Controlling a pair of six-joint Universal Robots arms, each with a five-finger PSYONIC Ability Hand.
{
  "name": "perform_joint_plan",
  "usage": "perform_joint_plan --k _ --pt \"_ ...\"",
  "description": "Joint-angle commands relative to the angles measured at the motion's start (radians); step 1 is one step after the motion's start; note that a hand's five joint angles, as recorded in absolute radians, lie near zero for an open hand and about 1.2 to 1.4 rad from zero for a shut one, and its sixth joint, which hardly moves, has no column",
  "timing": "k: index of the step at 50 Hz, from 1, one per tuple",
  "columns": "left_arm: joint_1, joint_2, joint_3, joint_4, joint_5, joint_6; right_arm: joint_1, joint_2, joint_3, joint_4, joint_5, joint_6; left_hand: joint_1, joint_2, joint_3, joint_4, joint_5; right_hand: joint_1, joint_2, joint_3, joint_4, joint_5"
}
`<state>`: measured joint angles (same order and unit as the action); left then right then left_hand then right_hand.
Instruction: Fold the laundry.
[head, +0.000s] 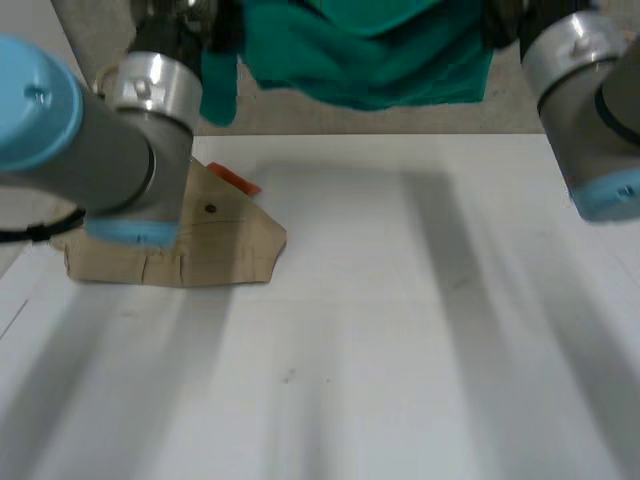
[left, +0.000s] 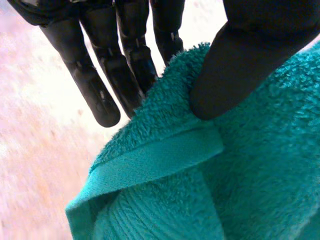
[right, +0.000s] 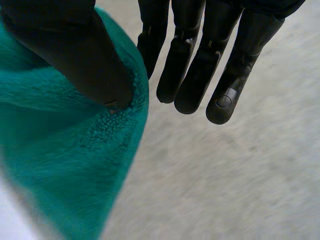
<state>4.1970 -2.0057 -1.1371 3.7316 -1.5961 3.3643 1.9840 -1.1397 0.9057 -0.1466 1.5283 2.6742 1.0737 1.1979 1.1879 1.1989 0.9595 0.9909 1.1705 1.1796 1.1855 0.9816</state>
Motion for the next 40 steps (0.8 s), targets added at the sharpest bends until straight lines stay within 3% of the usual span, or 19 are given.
perform_joint_plan --k 1,9,15,18,29,40 --pt "0.0 0.018 -0.306 -0.032 -0.001 0.003 0.006 -0.106 0.439 0.212 -0.123 -0.046 0.127 0.002 0.012 0.002 0.066 0.405 0.226 0.217 0.211 0.24" --pt "-0.003 -0.088 -0.44 -0.162 -0.004 0.012 0.03 -0.029 0.651 0.196 -0.131 -0.065 -0.135 -0.259 -0.249 -0.26 -0.195 0.405 0.226 0.217 0.211 0.24" --pt "-0.003 -0.084 -0.451 -0.332 -0.008 0.023 0.03 -0.009 0.671 0.167 -0.135 -0.065 -0.449 -0.573 -0.563 -0.574 -0.509 0.405 0.226 0.217 0.211 0.24" --pt "-0.003 -0.05 -0.461 -0.374 -0.01 0.023 0.026 -0.011 0.677 0.163 -0.135 -0.06 -0.496 -0.62 -0.61 -0.621 -0.556 0.405 0.226 0.217 0.211 0.24" --pt "-0.005 0.022 -0.512 -0.3 -0.005 0.021 0.021 -0.023 0.733 0.159 -0.137 -0.06 -0.543 -0.667 -0.657 -0.668 -0.603 0.405 0.226 0.217 0.211 0.24" --pt "-0.018 -0.1 -0.445 -0.225 -0.001 0.044 0.019 -0.06 0.78 0.157 -0.137 -0.062 -0.599 -0.723 -0.713 -0.724 -0.659 0.405 0.226 0.217 0.211 0.24"
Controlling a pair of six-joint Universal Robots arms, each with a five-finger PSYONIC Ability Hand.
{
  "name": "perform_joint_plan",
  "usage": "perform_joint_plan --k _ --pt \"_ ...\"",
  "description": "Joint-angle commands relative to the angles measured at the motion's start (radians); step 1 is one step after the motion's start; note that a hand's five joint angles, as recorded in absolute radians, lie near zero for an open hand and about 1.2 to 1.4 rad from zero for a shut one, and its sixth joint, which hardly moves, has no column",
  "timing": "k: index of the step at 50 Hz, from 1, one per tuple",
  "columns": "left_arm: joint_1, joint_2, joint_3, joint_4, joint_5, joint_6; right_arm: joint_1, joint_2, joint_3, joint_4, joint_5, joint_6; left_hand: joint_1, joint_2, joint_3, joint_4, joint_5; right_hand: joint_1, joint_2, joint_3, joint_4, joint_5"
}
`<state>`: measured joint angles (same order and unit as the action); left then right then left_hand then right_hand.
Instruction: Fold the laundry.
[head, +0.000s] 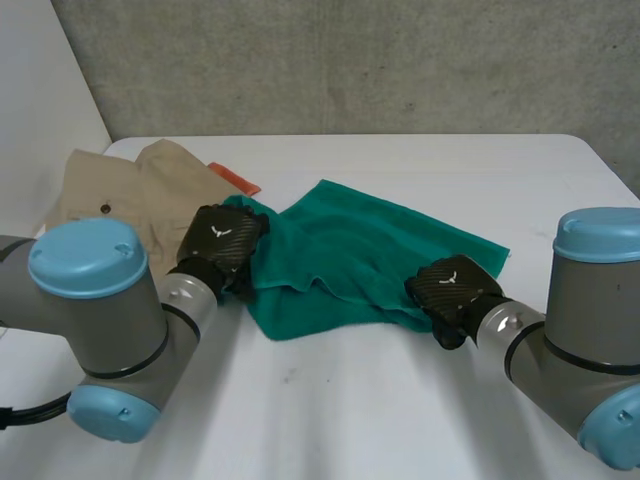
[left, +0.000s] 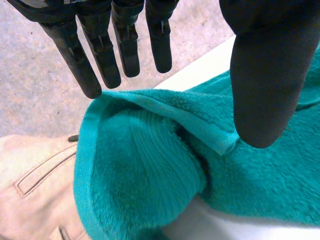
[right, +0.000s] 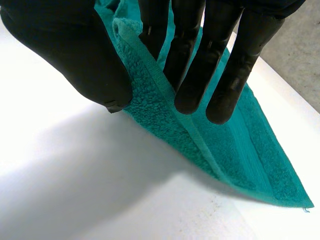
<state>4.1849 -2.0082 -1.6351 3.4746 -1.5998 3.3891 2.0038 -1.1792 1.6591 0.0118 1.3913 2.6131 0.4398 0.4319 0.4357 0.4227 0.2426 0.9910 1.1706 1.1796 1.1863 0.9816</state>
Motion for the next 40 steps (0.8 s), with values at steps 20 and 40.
perform_joint_plan --k 20,40 --pt "-0.049 -0.167 0.17 0.026 0.0 0.059 0.0 -0.02 0.042 -0.026 0.002 -0.004 0.928 0.935 0.932 0.945 0.95 0.405 0.226 0.217 0.21 0.24" --pt "-0.01 0.265 0.086 -0.063 0.004 0.064 -0.056 -0.054 -0.07 0.031 -0.021 0.007 0.957 0.964 0.961 0.974 0.979 -0.706 -0.886 -0.895 -0.902 -0.872"
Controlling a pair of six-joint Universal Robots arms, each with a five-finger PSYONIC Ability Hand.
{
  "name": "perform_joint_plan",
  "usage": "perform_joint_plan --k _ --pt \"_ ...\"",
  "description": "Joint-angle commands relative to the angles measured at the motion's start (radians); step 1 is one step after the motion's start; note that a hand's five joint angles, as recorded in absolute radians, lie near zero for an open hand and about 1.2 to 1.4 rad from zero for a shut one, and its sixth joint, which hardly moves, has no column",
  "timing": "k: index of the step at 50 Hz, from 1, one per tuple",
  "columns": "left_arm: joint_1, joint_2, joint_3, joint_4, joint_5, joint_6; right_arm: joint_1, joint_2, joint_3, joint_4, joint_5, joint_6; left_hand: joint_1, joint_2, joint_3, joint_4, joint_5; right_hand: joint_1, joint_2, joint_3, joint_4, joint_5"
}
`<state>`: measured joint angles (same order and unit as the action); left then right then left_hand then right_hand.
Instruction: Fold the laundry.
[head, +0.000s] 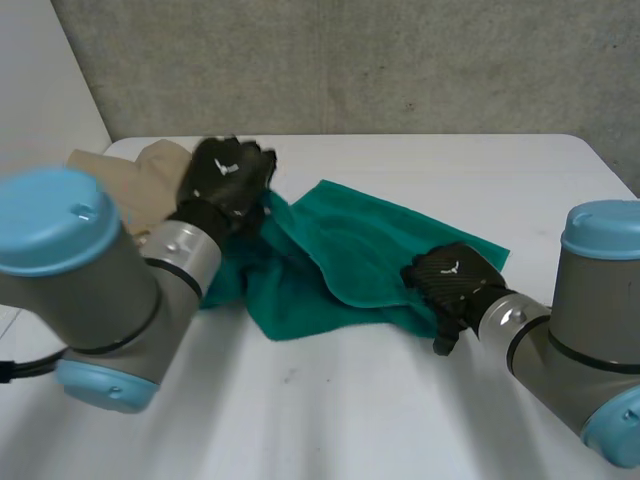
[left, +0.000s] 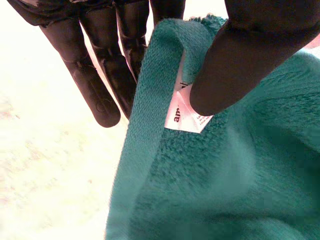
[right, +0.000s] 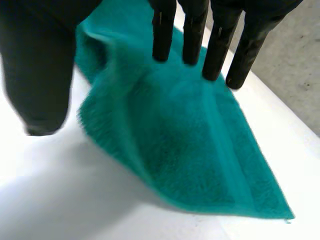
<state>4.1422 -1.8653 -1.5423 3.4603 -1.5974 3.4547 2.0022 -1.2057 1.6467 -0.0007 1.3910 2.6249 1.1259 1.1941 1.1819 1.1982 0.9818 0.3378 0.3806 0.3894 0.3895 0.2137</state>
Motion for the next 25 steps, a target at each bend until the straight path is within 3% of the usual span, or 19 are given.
perform_joint_plan --k 1,10,17,25 --pt "0.039 0.133 -0.012 -0.055 0.002 -0.002 -0.068 -0.029 -0.068 0.059 -0.027 -0.008 0.27 0.202 0.214 0.198 0.24 -0.053 -0.096 -0.105 -0.105 -0.104" --pt "0.059 0.207 -0.087 -0.064 0.005 -0.002 -0.224 0.021 -0.278 0.342 -0.124 -0.063 0.27 0.202 0.214 0.198 0.24 -0.039 -0.081 -0.09 -0.09 -0.089" --pt "0.11 0.221 -0.098 -0.07 0.005 -0.002 -0.284 0.126 -0.355 0.372 -0.13 -0.056 0.27 0.202 0.214 0.198 0.24 -0.021 -0.064 -0.073 -0.073 -0.071" --pt "0.145 0.247 -0.064 -0.073 0.004 -0.002 -0.284 0.164 -0.256 0.259 -0.178 0.274 0.27 0.202 0.214 0.198 0.24 -0.039 -0.081 -0.09 -0.09 -0.089"
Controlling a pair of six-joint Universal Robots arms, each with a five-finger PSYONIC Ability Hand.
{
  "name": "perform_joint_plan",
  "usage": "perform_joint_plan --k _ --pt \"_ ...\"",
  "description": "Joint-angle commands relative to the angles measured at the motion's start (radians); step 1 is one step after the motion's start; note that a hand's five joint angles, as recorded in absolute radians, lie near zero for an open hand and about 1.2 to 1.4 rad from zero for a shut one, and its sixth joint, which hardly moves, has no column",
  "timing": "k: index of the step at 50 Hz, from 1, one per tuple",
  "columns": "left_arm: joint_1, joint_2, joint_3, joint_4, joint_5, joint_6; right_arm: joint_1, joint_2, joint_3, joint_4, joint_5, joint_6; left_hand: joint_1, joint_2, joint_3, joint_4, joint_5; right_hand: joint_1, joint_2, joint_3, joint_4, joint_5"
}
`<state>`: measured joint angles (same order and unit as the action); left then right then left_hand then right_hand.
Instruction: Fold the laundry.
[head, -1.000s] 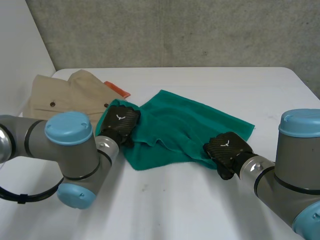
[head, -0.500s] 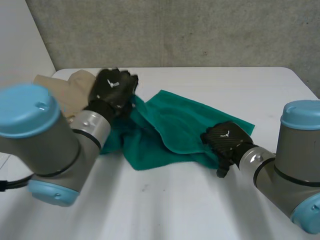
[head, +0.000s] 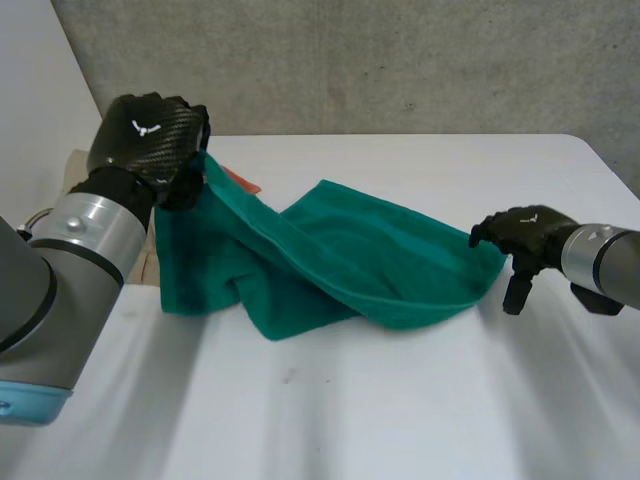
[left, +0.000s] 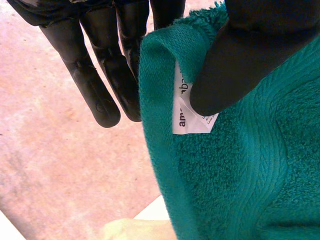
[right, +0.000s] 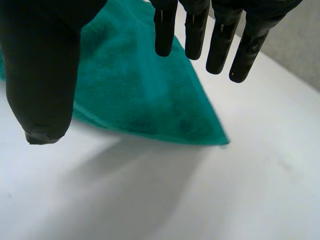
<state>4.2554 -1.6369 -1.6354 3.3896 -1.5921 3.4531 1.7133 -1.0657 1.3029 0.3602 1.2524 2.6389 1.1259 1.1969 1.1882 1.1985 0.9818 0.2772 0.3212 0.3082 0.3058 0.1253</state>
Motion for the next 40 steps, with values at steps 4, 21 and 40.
perform_joint_plan --k 4,21,40 --pt "0.044 0.023 0.042 -0.018 -0.002 0.0 0.019 0.023 0.131 -0.161 -0.076 0.286 0.27 0.199 0.208 0.198 0.24 0.022 -0.022 -0.009 -0.007 -0.001" --pt "0.084 0.094 0.071 -0.05 -0.003 -0.005 0.144 0.24 -0.055 -0.353 0.056 0.286 0.27 0.199 0.208 0.198 0.24 0.233 0.189 0.202 0.204 0.21" --pt "0.15 0.172 0.071 -0.128 0.0 -0.006 0.014 -0.124 -0.068 -0.241 0.127 -0.032 0.27 0.199 0.208 0.198 0.24 1.119 1.075 1.088 1.09 1.096"
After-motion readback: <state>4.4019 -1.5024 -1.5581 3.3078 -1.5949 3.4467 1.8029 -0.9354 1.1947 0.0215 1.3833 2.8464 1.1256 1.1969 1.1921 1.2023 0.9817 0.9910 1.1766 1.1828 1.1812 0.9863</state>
